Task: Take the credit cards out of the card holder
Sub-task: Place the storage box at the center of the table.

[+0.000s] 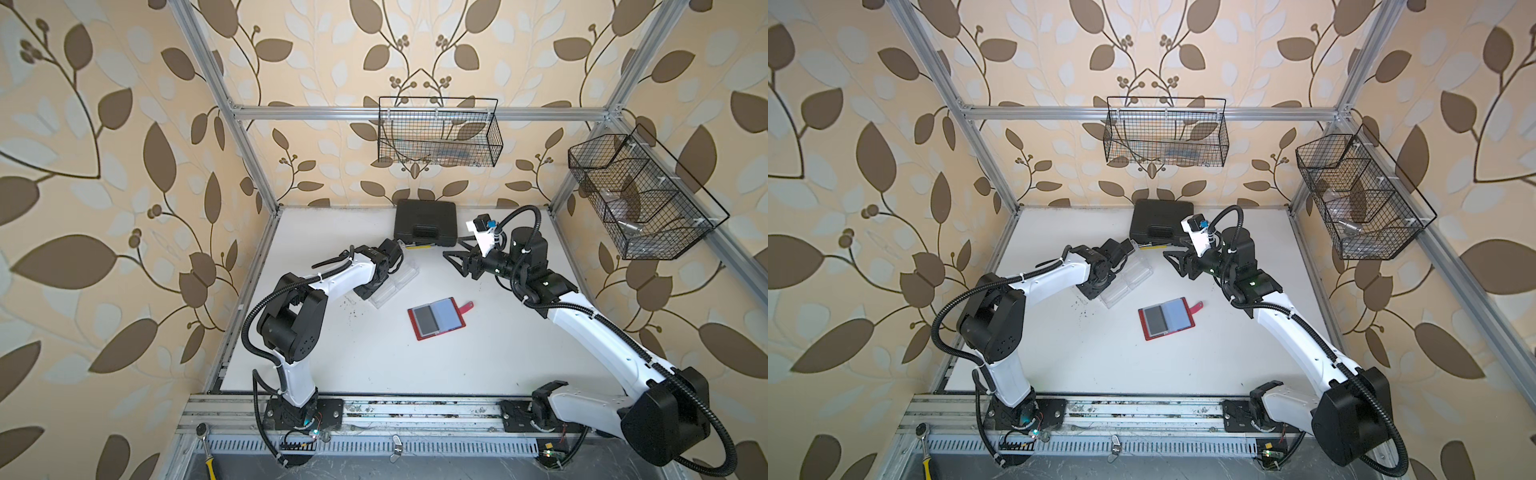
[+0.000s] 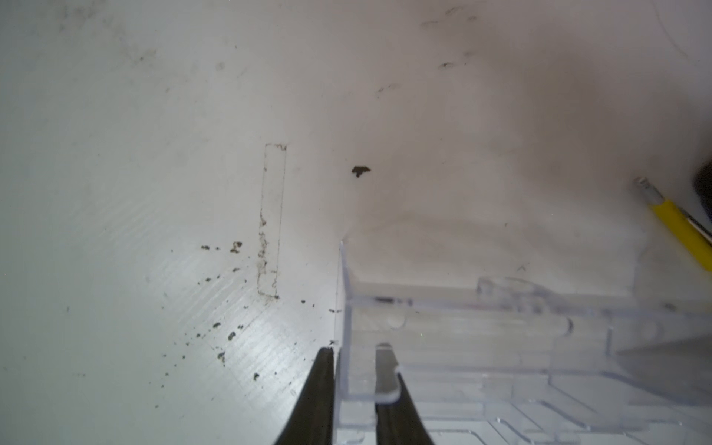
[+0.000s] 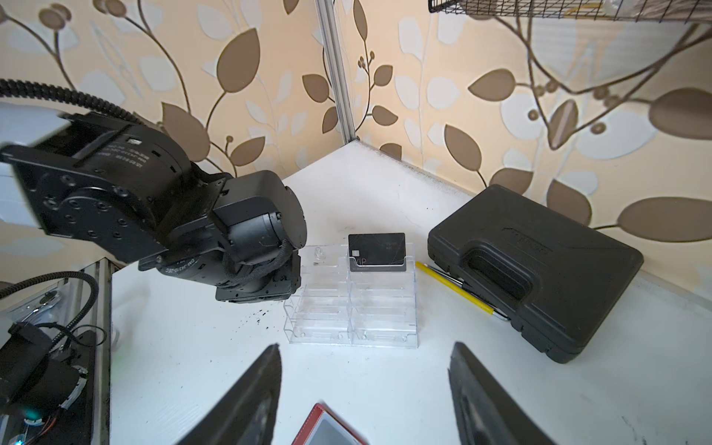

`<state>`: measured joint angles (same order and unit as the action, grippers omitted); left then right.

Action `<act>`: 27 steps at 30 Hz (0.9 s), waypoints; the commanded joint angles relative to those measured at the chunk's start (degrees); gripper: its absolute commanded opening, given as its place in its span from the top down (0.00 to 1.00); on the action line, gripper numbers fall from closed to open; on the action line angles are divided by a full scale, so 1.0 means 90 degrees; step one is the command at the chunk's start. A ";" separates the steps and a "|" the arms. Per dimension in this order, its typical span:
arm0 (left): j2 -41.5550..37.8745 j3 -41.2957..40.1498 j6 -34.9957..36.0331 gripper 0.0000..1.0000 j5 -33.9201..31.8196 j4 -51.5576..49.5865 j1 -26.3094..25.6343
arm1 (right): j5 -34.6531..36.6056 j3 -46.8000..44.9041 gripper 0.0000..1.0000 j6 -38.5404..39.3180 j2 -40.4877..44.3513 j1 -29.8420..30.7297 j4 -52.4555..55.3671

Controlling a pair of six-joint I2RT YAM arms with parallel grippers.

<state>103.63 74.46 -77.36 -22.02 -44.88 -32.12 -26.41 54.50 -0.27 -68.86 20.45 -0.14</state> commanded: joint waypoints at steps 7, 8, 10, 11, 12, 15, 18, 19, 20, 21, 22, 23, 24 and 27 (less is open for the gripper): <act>-0.0391 -0.0056 -0.0831 0.38 -0.0383 -0.0577 -0.0420 | -0.0186 -0.0345 0.28 0.0119 0.0331 -0.0115 0.0255; -0.0496 -0.0056 -0.0847 0.36 -0.0439 -0.0625 -0.0465 | -0.0164 -0.0365 0.25 0.0116 0.0362 -0.0123 0.0282; -0.0723 -0.0075 -0.0851 0.33 -0.0512 -0.0691 -0.0542 | -0.0094 -0.0406 0.23 0.0070 0.0467 -0.0125 0.0352; -0.0842 -0.0069 -0.0853 0.31 -0.0535 -0.0736 -0.0577 | -0.0091 -0.0448 0.22 0.0025 0.0538 -0.0133 0.0360; -0.0981 -0.0076 -0.0856 0.25 -0.0604 -0.0802 -0.0626 | -0.0092 -0.0502 0.22 -0.0053 0.0608 -0.0150 0.0366; -0.1478 -0.0150 -0.0814 0.20 -0.0692 -0.0877 -0.0696 | 0.0069 -0.0638 0.20 -0.0320 0.0919 -0.0160 0.0581; -0.2169 -0.0187 -0.0448 0.17 -0.0918 -0.0846 -0.0763 | 0.0379 -0.0729 0.16 -0.1079 0.1198 -0.0207 0.0913; -0.2476 -0.0187 -0.0184 0.16 -0.1014 -0.0781 -0.0795 | 0.0425 -0.0702 0.18 -0.1300 0.1233 -0.0209 0.1108; -0.2800 -0.0181 0.0176 0.15 -0.1106 -0.0678 -0.0808 | 0.0500 -0.0678 0.19 -0.1517 0.1263 -0.0167 0.1391; -0.3098 -0.0202 0.0662 0.10 -0.1105 -0.0449 -0.0806 | 0.0724 -0.0665 0.19 -0.1764 0.1298 -0.0097 0.1689; -0.3373 -0.0265 0.1310 0.08 -0.1026 -0.0080 -0.0806 | 0.1002 -0.0665 0.19 -0.1999 0.1321 -0.0012 0.1969; -0.3694 -0.0392 0.2248 0.06 -0.0760 0.0570 -0.0806 | 0.1243 -0.0674 0.19 -0.2282 0.1299 0.0090 0.2277; -0.3985 -0.0523 0.3071 0.02 -0.0407 0.1162 -0.0802 | 0.1427 -0.0708 0.19 -0.2531 0.1253 0.0209 0.2555; -0.4574 -0.0568 0.4711 0.01 0.0734 0.1693 -0.0796 | 0.2379 -0.0825 0.19 -0.3006 0.0932 0.1117 0.3066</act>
<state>65.84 70.28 -56.14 -22.96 -38.00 -39.00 -14.72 48.58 -19.44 -58.33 25.32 18.28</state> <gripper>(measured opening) 0.987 0.810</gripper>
